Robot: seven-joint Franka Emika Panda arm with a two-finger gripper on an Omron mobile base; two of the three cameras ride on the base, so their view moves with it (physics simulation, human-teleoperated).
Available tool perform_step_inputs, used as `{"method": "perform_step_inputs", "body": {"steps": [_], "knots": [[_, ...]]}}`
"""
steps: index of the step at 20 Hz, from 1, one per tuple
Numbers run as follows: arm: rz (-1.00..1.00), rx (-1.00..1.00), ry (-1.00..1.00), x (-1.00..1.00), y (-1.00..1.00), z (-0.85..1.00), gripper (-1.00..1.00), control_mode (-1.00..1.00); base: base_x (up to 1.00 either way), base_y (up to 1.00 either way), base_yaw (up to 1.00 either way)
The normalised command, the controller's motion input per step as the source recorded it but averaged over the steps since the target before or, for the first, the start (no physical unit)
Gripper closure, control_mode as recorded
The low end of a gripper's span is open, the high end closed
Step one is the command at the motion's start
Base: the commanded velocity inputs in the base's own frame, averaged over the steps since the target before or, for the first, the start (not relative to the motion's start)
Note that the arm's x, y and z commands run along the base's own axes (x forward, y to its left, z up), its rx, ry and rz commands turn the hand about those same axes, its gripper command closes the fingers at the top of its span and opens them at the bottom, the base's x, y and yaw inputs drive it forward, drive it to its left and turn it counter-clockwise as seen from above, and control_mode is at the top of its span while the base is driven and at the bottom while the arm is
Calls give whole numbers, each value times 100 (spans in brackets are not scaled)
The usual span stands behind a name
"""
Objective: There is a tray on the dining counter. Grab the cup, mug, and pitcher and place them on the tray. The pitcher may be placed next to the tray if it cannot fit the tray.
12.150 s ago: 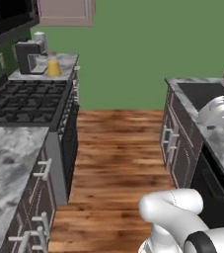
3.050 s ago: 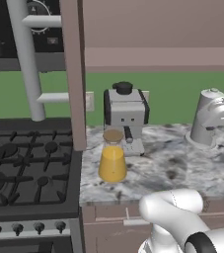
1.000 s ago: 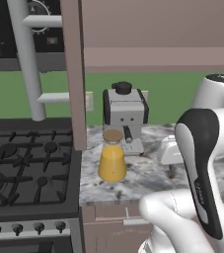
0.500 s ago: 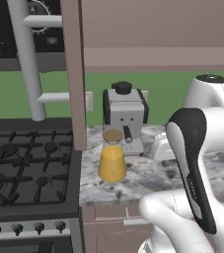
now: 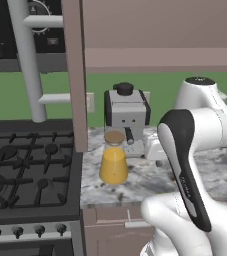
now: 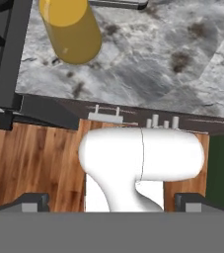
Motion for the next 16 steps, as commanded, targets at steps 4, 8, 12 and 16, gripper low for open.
{"method": "perform_step_inputs", "body": {"steps": [4,8,12,16], "knots": [[0,0,0,4,16,-29,-100,-100,0,0,0],[0,0,0,4,17,-25,-100,-100,0,0,0],[0,0,0,6,20,-25,-100,-100,0,0,0],[0,0,-10,6,16,-6,-100,-100,0,0,0]]}}
